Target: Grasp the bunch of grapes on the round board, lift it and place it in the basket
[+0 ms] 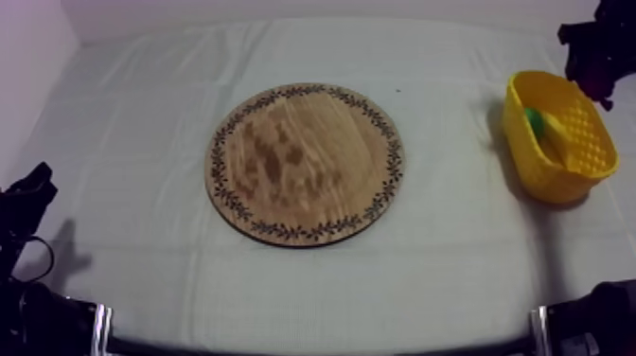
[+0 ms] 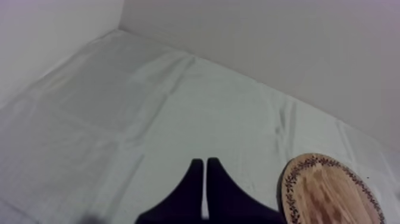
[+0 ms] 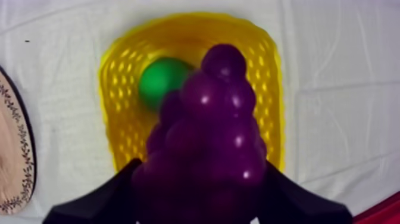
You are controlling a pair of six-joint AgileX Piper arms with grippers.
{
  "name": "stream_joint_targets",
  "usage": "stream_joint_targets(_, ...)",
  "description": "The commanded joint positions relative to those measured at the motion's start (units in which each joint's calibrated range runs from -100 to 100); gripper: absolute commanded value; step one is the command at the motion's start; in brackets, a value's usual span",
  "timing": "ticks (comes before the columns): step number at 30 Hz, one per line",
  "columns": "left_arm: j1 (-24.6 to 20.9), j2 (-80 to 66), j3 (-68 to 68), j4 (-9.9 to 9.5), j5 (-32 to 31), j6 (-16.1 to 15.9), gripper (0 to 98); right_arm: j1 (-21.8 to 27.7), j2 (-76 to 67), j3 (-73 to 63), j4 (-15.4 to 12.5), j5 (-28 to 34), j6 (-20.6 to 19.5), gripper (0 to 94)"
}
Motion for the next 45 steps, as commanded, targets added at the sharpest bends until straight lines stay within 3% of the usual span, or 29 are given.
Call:
stream_joint_targets(1, 0.02, 0.02, -0.04, 0.01, -0.01, -0.01, 0.0, 0.13, 0.65, 0.46, 0.11, -0.19, -0.12, 47.6)
stream_joint_targets(13, 0.02, 0.02, -0.04, 0.01, -0.01, -0.01, 0.0, 0.89, 11.2, 6.74, 1.02, -8.08, -1.55, 52.9)
stream_joint_targets(23, 0.02, 0.02, -0.04, 0.01, -0.01, -0.01, 0.0, 0.32, 17.05, 6.01, 0.82, -10.2, -1.65, 75.2)
stream_joint_targets(27, 0.02, 0.02, -0.04, 0.01, -0.01, -0.01, 0.0, 0.8, 16.92, 4.71, 0.69, -10.19, -1.45, 78.5)
stream_joint_targets(35, 0.02, 0.02, -0.04, 0.01, -0.01, -0.01, 0.0, 1.87, 10.13, 7.63, -0.21, -14.76, -0.8, 63.7)
stream_joint_targets(45, 0.02, 0.02, -0.04, 0.01, -0.01, -0.01, 0.0, 2.44, -8.7, 25.54, -0.83, -32.53, -3.05, 39.6)
